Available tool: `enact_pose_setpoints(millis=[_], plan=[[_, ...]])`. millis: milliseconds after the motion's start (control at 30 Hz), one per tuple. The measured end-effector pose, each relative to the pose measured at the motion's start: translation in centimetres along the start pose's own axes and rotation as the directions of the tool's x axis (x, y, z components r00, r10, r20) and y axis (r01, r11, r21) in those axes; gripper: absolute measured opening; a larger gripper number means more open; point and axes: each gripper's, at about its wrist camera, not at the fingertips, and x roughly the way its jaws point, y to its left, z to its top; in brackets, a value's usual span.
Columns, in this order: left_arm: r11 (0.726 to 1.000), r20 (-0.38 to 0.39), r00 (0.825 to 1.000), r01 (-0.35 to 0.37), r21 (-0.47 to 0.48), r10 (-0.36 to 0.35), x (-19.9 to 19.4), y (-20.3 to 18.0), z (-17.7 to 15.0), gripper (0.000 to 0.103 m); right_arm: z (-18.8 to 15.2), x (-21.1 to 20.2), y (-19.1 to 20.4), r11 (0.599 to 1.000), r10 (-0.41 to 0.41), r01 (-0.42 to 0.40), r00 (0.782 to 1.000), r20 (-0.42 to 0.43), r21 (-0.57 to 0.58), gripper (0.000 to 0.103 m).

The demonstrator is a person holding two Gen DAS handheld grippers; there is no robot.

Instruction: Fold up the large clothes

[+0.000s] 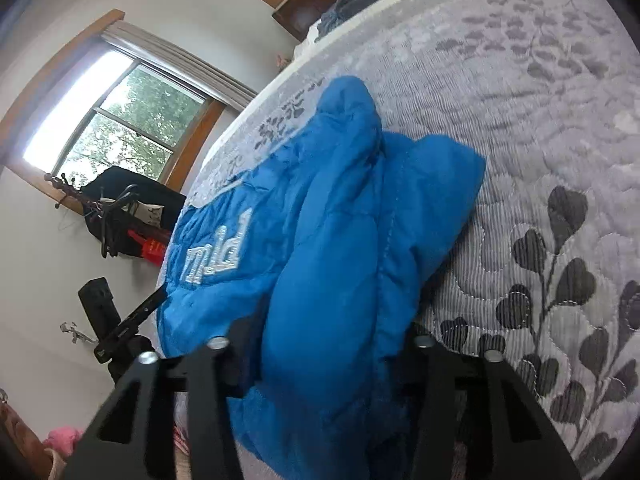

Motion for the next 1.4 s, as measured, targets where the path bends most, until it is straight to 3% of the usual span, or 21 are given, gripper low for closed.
enact_pose_setpoints(millis=[267, 367, 500, 867, 1400], plan=[[1.000, -0.004, 1.000, -0.002, 0.015, 0.002, 0.2, 0.1, 0.3, 0.083, -0.9, -2.4, 3.5, 0.997, -0.019, 0.023, 0.998, 0.054, -0.078, 0.033], [1.000, -0.003, 1.000, -0.004, 0.030, 0.004, 0.4, 0.0, 0.2, 0.084, -1.3, -1.9, 2.0, 0.999, -0.029, 0.030, 0.999, 0.029, -0.032, 0.033], [0.999, -0.002, 1.000, -0.004, 0.048, 0.004, 0.6, -0.1, 0.1, 0.084, -1.7, -0.8, -1.5, 0.997, 0.038, -0.038, 0.999, 0.010, 0.067, 0.035], [0.998, 0.010, 1.000, 0.012, 0.054, -0.012, 0.7, 0.0, -0.1, 0.085, -2.6, -0.7, -4.3, 0.982, 0.121, -0.126, 0.991, 0.049, 0.137, 0.039], [0.996, 0.015, 0.997, 0.073, 0.042, -0.073, 0.2, 0.9, -0.3, 0.086, -1.0, -2.5, 3.2, 0.991, -0.102, 0.095, 0.992, 0.069, 0.099, 0.032]])
